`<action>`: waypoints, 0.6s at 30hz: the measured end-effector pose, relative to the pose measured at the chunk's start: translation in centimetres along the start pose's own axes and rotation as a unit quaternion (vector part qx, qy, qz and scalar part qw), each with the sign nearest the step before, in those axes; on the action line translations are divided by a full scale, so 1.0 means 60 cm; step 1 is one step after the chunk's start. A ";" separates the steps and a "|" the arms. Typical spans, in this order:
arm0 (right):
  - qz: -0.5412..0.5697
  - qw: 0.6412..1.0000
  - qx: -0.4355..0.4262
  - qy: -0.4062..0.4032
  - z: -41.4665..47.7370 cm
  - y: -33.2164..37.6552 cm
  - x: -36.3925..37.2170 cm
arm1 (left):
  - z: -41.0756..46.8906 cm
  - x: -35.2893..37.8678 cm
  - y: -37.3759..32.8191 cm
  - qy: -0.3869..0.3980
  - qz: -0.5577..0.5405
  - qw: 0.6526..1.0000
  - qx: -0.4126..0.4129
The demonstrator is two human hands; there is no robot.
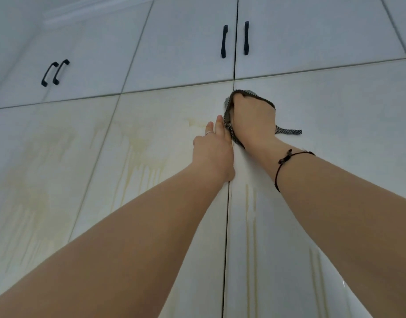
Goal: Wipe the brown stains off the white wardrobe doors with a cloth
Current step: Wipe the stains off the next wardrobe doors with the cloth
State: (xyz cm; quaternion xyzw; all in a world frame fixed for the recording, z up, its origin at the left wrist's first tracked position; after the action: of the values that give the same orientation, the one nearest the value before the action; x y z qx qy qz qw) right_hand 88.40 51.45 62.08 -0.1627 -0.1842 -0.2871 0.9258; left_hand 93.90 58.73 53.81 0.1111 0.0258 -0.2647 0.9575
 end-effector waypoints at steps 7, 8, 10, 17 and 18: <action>0.017 1.000 0.001 -0.006 -0.022 0.001 -0.023 | 0.003 0.000 -0.004 0.005 0.007 1.000 -0.008; 0.020 1.000 0.004 -0.004 -0.032 0.001 -0.029 | 0.004 -0.001 -0.004 0.007 0.009 1.000 -0.006; 0.017 1.000 0.013 0.006 -0.053 -0.001 -0.039 | 0.005 -0.003 -0.005 0.011 0.009 1.000 -0.002; 0.046 0.998 -0.044 0.007 -0.116 -0.013 -0.079 | -0.001 -0.011 -0.007 -0.001 0.005 1.000 -0.008; 0.049 0.997 -0.056 0.016 -0.116 -0.015 -0.082 | -0.002 -0.012 -0.006 -0.006 -0.001 1.000 -0.008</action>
State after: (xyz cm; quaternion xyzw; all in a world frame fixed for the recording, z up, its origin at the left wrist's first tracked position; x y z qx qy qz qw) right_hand 85.83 50.20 54.00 -0.2186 -0.1445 -0.2540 0.9310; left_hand 93.12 58.84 53.72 0.1019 0.0221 -0.2662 0.9583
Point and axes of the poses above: each hand's wrist, its own z-axis towards the middle knuckle, its own x-axis out of the palm, y = z × x, the point moved 2 cm from there along z, towards the middle knuckle, and after that the axes turned 13 degrees about -y, right-handed, at the moved point
